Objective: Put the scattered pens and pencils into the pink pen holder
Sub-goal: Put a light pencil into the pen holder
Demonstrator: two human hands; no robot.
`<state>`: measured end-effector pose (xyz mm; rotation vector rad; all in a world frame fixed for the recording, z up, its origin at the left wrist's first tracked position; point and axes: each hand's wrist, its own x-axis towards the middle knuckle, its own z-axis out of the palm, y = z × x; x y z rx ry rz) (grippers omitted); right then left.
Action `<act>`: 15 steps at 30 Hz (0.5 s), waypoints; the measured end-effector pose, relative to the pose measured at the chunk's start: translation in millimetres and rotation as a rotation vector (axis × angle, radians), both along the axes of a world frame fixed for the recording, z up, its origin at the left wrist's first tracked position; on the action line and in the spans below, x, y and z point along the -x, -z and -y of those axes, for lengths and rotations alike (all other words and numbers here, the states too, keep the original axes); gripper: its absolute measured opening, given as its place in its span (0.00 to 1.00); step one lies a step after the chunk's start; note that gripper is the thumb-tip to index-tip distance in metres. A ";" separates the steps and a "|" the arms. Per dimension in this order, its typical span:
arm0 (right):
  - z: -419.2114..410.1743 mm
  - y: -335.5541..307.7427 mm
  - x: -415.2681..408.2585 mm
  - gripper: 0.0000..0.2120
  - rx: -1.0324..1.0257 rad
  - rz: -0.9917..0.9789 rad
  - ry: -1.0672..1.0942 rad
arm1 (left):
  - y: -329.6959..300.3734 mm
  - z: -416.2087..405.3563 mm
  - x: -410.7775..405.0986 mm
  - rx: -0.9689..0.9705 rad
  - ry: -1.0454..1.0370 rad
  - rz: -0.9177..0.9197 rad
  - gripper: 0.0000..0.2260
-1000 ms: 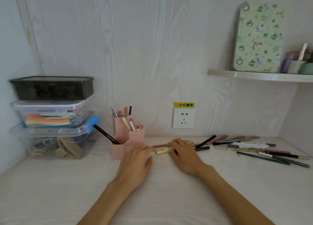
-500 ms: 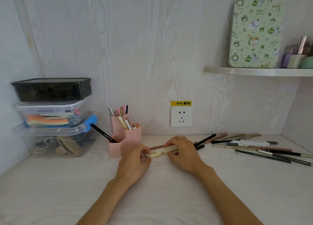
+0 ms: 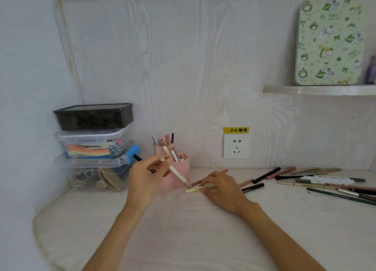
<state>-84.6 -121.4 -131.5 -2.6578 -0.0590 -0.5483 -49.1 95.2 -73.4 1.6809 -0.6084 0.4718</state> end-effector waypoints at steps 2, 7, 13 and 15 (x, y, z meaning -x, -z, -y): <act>-2.8 0.4 -3.8 0.09 0.000 -0.006 -0.014 | -23.4 -9.5 2.0 0.118 -0.094 0.105 0.08; -0.1 3.9 -1.2 0.09 -0.005 0.023 -0.033 | -67.0 -24.3 -1.7 0.361 -0.310 0.363 0.10; -1.0 4.5 3.8 0.08 0.046 0.121 -0.021 | -74.9 -14.7 -27.7 0.253 -0.454 0.480 0.10; -0.4 4.6 5.2 0.08 0.066 0.151 -0.017 | -67.5 -9.7 -36.4 0.144 -0.507 0.468 0.10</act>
